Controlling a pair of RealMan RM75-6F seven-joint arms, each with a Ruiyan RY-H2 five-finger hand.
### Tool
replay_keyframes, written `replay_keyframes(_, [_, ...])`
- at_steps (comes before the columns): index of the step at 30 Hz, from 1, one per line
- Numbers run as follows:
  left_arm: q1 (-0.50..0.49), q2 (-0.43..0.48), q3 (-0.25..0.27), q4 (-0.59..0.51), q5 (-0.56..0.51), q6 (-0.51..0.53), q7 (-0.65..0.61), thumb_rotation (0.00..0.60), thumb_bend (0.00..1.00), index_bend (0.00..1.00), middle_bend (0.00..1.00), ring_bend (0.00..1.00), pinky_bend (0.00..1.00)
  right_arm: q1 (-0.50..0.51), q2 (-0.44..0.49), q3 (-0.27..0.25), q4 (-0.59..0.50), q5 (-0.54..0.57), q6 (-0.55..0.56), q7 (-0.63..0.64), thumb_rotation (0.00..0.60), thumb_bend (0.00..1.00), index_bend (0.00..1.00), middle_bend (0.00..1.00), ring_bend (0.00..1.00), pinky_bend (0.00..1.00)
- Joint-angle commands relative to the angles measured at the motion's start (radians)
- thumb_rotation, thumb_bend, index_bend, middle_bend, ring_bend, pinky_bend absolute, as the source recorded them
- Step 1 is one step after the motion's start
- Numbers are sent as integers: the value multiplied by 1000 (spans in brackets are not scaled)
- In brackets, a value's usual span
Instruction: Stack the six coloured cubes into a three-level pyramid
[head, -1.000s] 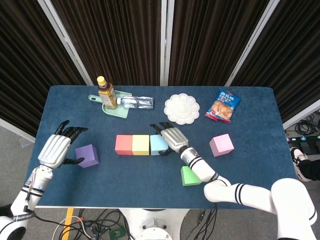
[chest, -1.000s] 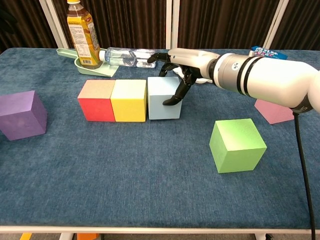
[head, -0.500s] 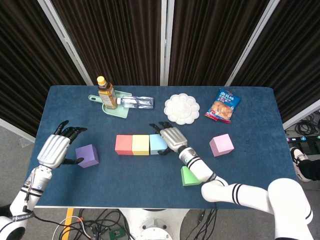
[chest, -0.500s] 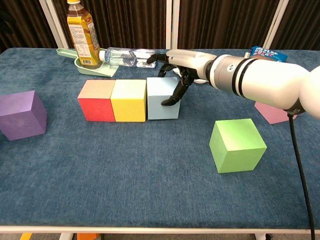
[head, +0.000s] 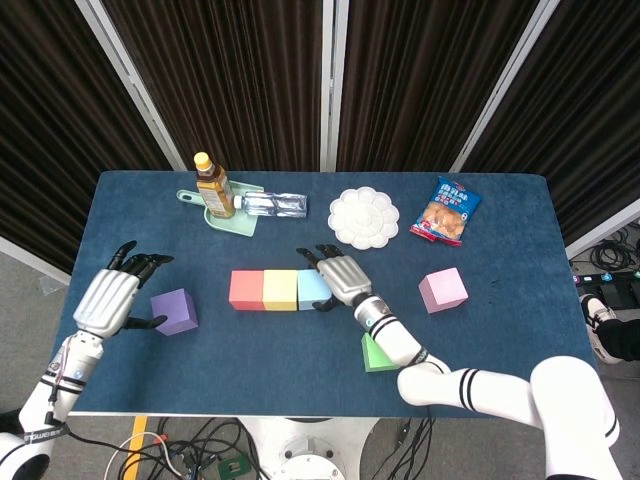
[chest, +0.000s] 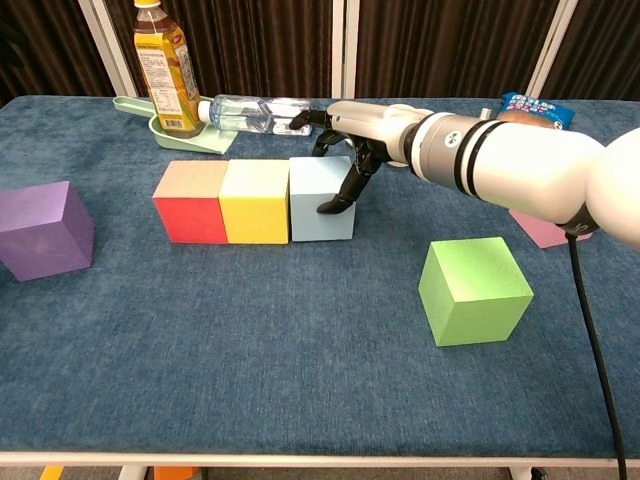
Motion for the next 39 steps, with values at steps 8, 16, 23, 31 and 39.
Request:
replay_keyframes(8, [0,-1,-1,3,4,2,-4,600,0,174,208,203,45,-2,8,-1,-13,14,-3,-9,600,127,0,247,0,0])
replay_keyframes(16, [-1,0,-2,4,4,0,-5,600,0,174,208,204,46,-6,30,-2,-39,20,-14,-5,600,126,0,179,0,0])
replay_keyframes(23, [-1,2,-1,2,6,0,0,600,0,174,208,204,46,-28,127,-14,-117,21,-28,2,600,125,0,156,0,0])
replay_keyframes(31, [-7,-2,-6,-5,2,-5,11,600,0,174,207,204,46,-26,106,-24,-85,13,-39,24,600,126,0,225,0,0])
replay_keyframes(39, [-7,-1,-7,-5,-6,-8,14,600,0,174,207,203,46,-21,85,-21,-58,-4,-45,45,600,126,0,244,0,0])
